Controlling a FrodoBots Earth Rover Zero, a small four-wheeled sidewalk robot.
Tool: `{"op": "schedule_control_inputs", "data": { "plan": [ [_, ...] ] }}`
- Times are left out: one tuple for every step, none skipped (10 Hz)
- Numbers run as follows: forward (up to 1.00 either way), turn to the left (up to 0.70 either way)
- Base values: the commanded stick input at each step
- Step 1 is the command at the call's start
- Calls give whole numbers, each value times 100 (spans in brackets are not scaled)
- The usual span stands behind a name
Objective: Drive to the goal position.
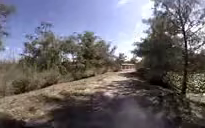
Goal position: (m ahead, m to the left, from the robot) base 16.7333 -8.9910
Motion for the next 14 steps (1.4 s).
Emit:
{"op": "schedule_control_inputs", "data": {
  "plan": [
    [70,0],
    [70,0],
    [70,0],
    [70,0],
    [70,0],
    [70,0],
    [70,0],
    [70,0],
    [70,0],
    [70,0],
    [70,0],
    [70,0],
    [70,0],
    [70,-27]
  ]
}}
